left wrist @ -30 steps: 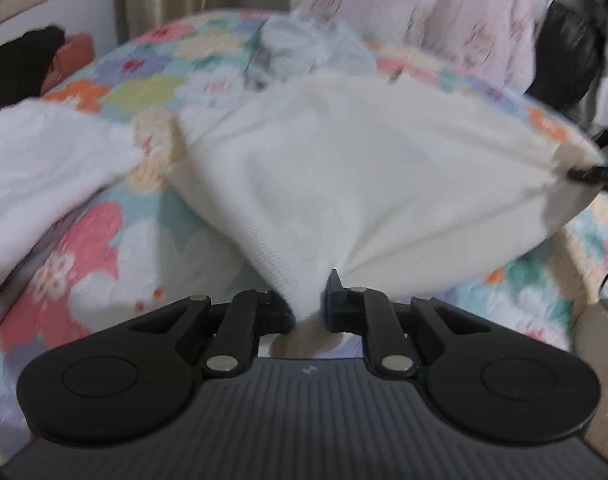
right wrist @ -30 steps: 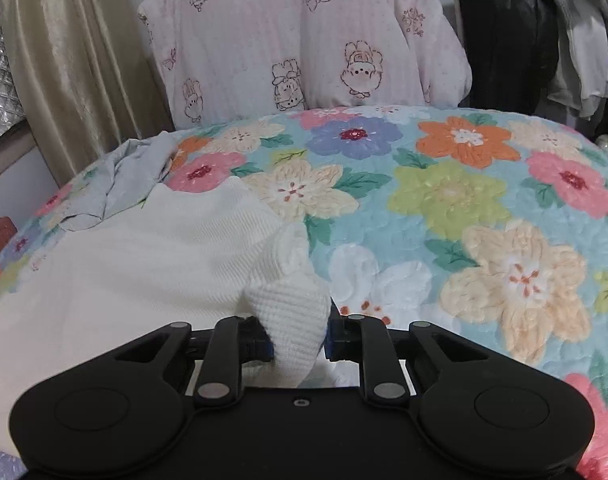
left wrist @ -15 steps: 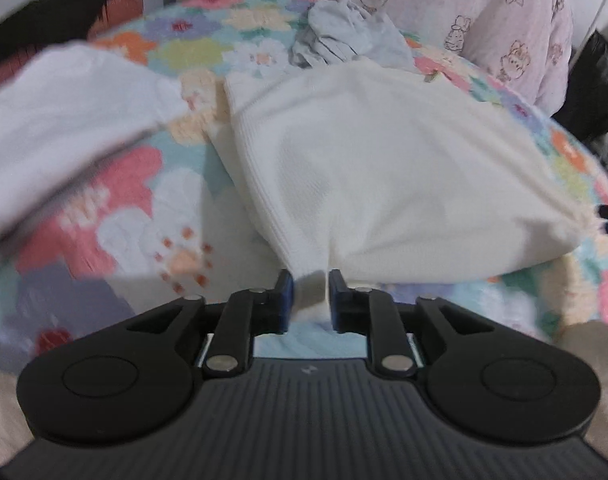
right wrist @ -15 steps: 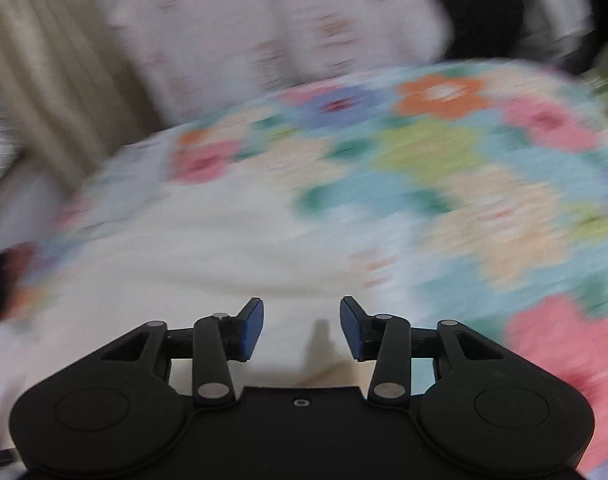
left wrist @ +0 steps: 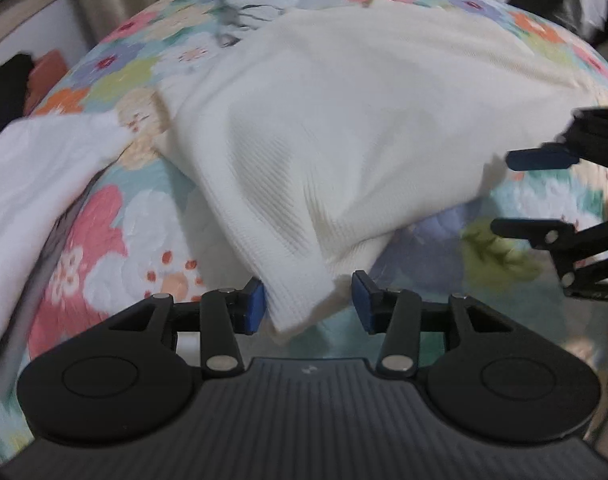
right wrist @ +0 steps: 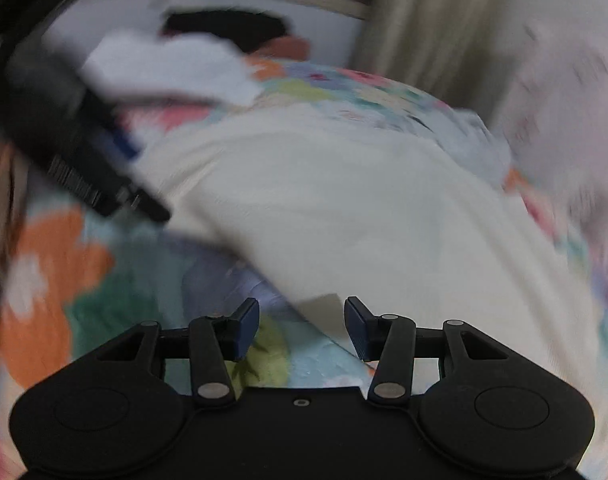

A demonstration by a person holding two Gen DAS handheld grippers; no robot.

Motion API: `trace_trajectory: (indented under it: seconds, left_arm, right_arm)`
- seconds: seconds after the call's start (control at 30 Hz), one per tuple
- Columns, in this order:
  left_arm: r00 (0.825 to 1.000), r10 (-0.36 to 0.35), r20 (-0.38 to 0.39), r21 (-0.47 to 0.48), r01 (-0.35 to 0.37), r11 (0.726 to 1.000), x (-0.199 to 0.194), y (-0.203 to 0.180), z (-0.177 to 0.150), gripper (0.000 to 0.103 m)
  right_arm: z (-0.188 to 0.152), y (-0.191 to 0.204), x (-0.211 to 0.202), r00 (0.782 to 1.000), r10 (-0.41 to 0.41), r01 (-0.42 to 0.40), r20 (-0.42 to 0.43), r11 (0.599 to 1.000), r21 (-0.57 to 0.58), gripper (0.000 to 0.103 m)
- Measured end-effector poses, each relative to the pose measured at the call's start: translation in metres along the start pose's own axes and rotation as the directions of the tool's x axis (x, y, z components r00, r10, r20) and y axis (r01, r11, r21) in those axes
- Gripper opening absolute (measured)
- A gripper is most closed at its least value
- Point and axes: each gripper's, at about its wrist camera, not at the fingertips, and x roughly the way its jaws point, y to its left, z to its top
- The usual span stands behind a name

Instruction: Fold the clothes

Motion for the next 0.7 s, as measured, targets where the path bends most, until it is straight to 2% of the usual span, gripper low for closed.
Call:
trace_trajectory:
  seconds: [0.1,0.17,0.23,0.27,0.3,0.33,0.37,0.4,0.43,0.5,0.53,0.6,0.63,0.67,0.7]
  left_arm:
    - [0.998,-0.064,-0.003,-0.002,0.064,0.998,0.007,0.006,0.001,0.044]
    - [0.998,-0.069,0.005,-0.002,0.069,0.998,0.01,0.007,0.001,0.041]
    - [0.997,-0.074,0.028,0.006,0.074,0.997,0.009,0.006,0.002,0.011]
    - [0.996,-0.072,0.047,0.015,0.072,0.997,0.007,0.005,0.003,0.01]
    - [0.995,-0.07,0.065,0.023,0.069,0.997,0.005,0.004,0.004,0.008]
    - [0.993,-0.036,0.112,0.075,0.028,0.997,-0.004,0.0,0.005,0.008]
    - [0.986,0.004,0.167,0.135,-0.026,0.991,-0.015,-0.005,0.007,0.008]
    - [0.969,0.05,0.24,0.204,-0.1,0.974,-0.029,-0.011,0.007,0.008]
    - [0.947,0.084,0.311,0.254,-0.168,0.952,-0.044,-0.016,0.007,0.007]
    - [0.913,0.118,0.39,0.273,-0.237,0.932,-0.067,-0.023,0.004,0.007]
    - [0.913,0.12,0.39,0.301,-0.249,0.921,-0.072,-0.029,-0.002,0.007]
    - [0.937,0.116,0.329,0.382,-0.245,0.891,-0.066,-0.043,-0.018,0.007]
    - [0.952,0.128,0.278,0.398,-0.235,0.887,-0.059,-0.047,-0.024,0.007]
    - [0.965,0.142,0.221,0.406,-0.224,0.886,-0.05,-0.049,-0.03,0.007]
    - [0.972,0.148,0.182,0.366,-0.207,0.907,-0.048,-0.044,-0.032,0.008]
  right_arm:
    - [0.003,-0.001,0.016,0.999,-0.042,0.042,-0.001,0.998,-0.036,0.052]
    - [0.008,-0.005,0.023,0.998,-0.056,0.057,0.012,0.998,-0.035,0.052]
    - [0.015,-0.002,0.034,0.998,-0.068,0.068,0.012,0.996,-0.064,0.053]
    - [0.017,-0.001,0.043,0.997,-0.077,0.077,0.001,0.993,-0.085,0.051]
    - [0.017,-0.003,0.046,0.998,-0.07,0.069,-0.007,0.994,-0.086,0.045]
    - [0.02,-0.011,0.042,0.999,-0.038,0.038,0.005,0.999,-0.033,0.013]
    - [0.023,-0.02,0.037,1.0,-0.003,0.002,0.02,1.0,0.028,0.009]
    - [0.023,-0.03,0.024,0.998,0.024,-0.03,0.064,0.995,0.094,0.009]
    - [0.024,-0.041,0.009,0.992,0.047,-0.065,0.113,0.985,0.16,0.003]
    - [0.021,-0.059,-0.019,0.979,0.074,-0.121,0.19,0.961,0.249,0.004]
    - [0.02,-0.054,-0.024,0.981,0.079,-0.119,0.18,0.968,0.222,0.004]
    - [0.016,-0.041,-0.02,0.988,0.097,-0.116,0.124,0.979,0.166,0.005]
    - [0.014,-0.033,-0.012,0.991,0.111,-0.122,0.081,0.981,0.15,0.005]
    - [0.011,-0.028,-0.004,0.992,0.12,-0.126,0.046,0.982,0.14,0.005]
    - [0.008,-0.022,0.003,0.992,0.128,-0.129,0.013,0.983,0.132,0.005]
